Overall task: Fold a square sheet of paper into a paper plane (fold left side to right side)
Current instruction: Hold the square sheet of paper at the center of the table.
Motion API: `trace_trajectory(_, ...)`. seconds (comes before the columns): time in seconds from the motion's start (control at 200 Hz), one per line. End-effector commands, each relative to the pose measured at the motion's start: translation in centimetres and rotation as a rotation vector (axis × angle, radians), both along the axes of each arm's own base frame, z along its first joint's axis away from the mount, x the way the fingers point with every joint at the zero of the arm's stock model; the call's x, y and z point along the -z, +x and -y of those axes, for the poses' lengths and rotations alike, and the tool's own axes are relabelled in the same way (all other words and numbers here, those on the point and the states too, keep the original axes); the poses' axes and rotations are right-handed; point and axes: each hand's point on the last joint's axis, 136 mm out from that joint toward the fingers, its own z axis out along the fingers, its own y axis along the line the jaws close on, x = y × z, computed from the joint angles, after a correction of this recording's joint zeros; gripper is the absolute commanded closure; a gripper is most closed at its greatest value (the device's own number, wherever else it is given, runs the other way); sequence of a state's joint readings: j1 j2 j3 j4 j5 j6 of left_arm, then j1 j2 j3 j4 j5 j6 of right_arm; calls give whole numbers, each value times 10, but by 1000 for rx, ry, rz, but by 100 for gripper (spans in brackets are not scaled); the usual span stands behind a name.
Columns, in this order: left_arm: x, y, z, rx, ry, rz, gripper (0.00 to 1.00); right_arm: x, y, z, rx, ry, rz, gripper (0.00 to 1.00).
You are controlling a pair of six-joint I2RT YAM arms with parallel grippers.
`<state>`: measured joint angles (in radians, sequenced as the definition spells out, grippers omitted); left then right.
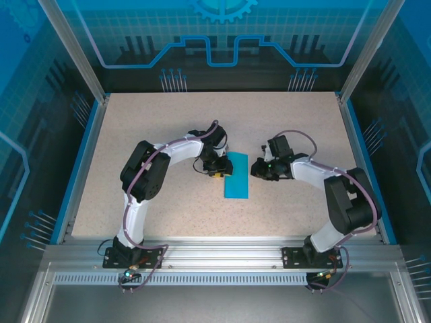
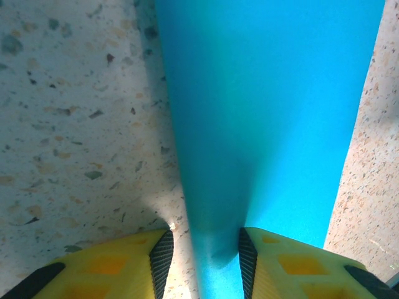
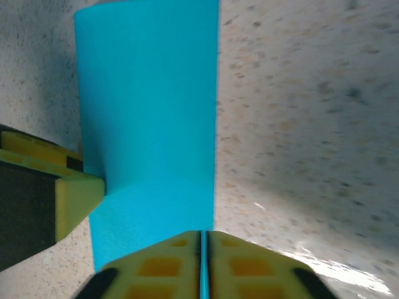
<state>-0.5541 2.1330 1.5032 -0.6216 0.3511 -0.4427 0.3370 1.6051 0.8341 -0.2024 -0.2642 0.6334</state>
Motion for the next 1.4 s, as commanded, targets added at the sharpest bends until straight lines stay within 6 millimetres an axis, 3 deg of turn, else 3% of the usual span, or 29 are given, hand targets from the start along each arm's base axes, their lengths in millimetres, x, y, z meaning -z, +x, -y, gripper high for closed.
trace_trajectory(0.0,44,-22,-9,29,111,-77,61,-3,5,-20,-47,40,4,96)
trace_trajectory(0.03,43,-22,-9,30,109,-76,61,-9,12,-24,-48,41,18,98)
trace_trajectory(0.29,43,-21,-8,30,108,-75,61,17,7,-27,-62,-14,-73,100)
trace_trajectory(0.71,37,-19,-8,29,103,-57,62,56,-18,-13,-72,-144,-230,100)
trace_trajectory(0.865,14,-13,-9,24,91,13,57,65,-28,-3,-76,-197,-262,100)
trace_trajectory(1.16,-56,1,-19,-8,78,199,49,68,-31,1,-72,-217,-275,100)
trace_trajectory(1.28,-72,-3,-3,10,-36,203,51,69,-32,1,-73,-216,-275,100)
trace_trajectory(1.396,-72,-10,20,56,-165,147,58,70,-32,2,-70,-216,-277,100)
